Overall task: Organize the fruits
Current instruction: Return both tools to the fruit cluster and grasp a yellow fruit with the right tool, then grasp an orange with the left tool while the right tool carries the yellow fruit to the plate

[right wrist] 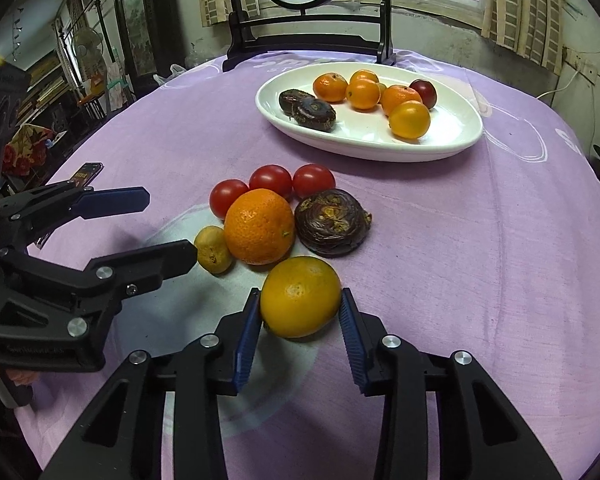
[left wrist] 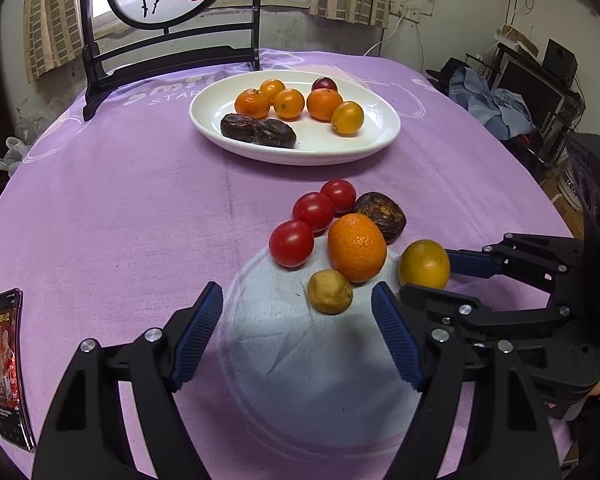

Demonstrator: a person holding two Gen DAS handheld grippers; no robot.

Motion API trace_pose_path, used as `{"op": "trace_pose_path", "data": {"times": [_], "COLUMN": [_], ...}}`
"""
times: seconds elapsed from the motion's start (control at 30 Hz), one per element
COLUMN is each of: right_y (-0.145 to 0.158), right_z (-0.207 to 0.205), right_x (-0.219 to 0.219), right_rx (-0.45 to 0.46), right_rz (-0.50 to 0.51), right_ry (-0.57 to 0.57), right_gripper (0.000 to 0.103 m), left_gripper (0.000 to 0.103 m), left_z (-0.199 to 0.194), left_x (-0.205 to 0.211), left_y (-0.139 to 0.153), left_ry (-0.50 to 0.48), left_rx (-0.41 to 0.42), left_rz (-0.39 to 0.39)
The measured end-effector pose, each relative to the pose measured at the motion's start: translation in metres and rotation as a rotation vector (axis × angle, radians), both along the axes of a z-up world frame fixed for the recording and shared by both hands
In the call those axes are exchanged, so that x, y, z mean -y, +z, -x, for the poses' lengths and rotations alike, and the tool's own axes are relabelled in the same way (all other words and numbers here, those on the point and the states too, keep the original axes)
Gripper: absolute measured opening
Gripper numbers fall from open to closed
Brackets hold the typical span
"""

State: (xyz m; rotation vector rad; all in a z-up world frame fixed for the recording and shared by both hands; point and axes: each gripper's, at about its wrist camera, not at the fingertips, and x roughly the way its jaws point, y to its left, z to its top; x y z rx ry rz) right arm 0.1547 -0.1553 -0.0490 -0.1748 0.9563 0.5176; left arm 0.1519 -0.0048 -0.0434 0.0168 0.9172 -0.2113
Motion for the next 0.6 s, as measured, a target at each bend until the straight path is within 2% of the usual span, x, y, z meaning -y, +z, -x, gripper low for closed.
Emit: {"op": "trace_pose_path", "data": {"times": [0.47, 0.6], "right_y": [0.004, 0.005], "right_z": [0.008, 0.010], "right_x": [0.005, 0.008], "right_rx": [0.034, 0.041], "right_rz": [0.012, 0.012], "right_ry": [0.055, 0.061], "right_gripper": [0.039, 0.039], "left_gripper": [0.074, 0.064], "left_z": [-0.010, -0.014], "left_x": [0.021, 0.027], "left_y": [-0.002, -0.004], "left_ry": [-0.030, -0.051], "left_rx": [-0.023, -0.048], "left_rz": [0.027, 0.047]}}
